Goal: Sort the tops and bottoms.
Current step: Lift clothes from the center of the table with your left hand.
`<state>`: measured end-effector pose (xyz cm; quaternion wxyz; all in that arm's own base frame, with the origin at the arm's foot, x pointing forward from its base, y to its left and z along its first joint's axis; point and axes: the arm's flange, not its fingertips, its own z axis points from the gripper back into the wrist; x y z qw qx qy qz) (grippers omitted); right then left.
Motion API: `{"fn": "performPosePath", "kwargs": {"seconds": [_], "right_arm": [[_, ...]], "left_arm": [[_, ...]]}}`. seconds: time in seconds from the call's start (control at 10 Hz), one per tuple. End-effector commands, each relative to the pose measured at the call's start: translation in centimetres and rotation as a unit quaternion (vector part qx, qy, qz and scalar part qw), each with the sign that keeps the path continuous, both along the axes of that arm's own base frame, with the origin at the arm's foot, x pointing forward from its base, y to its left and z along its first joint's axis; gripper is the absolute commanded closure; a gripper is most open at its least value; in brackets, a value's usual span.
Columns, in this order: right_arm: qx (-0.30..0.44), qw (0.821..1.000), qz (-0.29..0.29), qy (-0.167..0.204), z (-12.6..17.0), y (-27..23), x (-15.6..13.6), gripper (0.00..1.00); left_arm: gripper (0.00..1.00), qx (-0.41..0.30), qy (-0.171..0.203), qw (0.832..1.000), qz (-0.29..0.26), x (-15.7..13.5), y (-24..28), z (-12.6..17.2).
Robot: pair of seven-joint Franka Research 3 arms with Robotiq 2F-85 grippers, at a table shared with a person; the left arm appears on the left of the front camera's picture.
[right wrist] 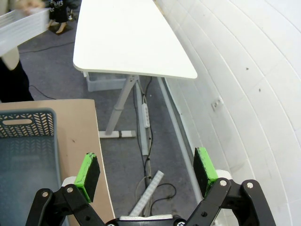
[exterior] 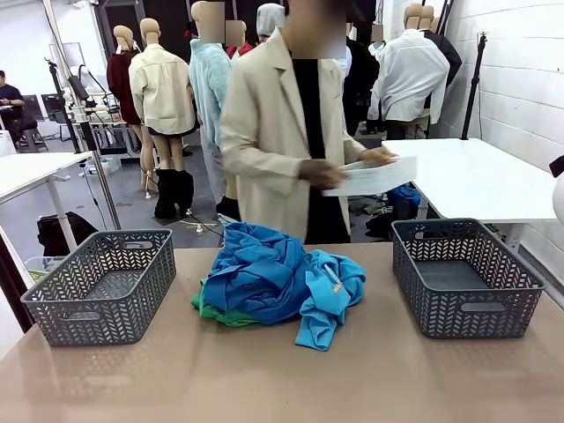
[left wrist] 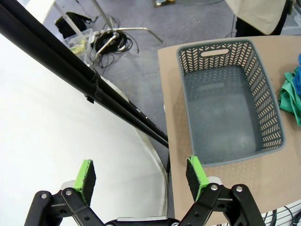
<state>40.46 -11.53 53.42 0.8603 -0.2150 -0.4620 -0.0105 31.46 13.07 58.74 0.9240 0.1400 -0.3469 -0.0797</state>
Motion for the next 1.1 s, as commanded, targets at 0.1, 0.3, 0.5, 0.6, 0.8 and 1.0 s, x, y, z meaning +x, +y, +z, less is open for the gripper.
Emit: {"fn": "performPosePath", "kwargs": {"seconds": [0.1,0.3,0.5,0.6,0.8,1.0], "right_arm": [[-0.002,1.0,0.001,0.006,-0.04,0.08,-0.02,0.0],[-0.002,1.0,0.001,0.006,-0.04,0.08,-0.02,0.0],[-0.002,1.0,0.001,0.006,-0.04,0.08,-0.02,0.0],[-0.002,1.0,0.001,0.006,-0.04,0.08,-0.02,0.0],[-0.002,1.0,0.001,0.006,-0.04,0.08,-0.02,0.0],[-0.002,1.0,0.001,0.006,-0.04,0.08,-0.02,0.0]], "left_arm": [[0.0,0.004,-0.006,1.0,0.01,0.09,-0.03,-0.24],[0.0,0.004,-0.006,1.0,0.01,0.09,-0.03,-0.24],[0.0,0.004,-0.006,1.0,0.01,0.09,-0.03,-0.24],[0.0,0.004,-0.006,1.0,0.01,0.09,-0.03,-0.24],[0.0,0.004,-0.006,1.0,0.01,0.09,-0.03,-0.24],[0.0,0.004,-0.006,1.0,0.01,0.09,-0.03,-0.24]]}}
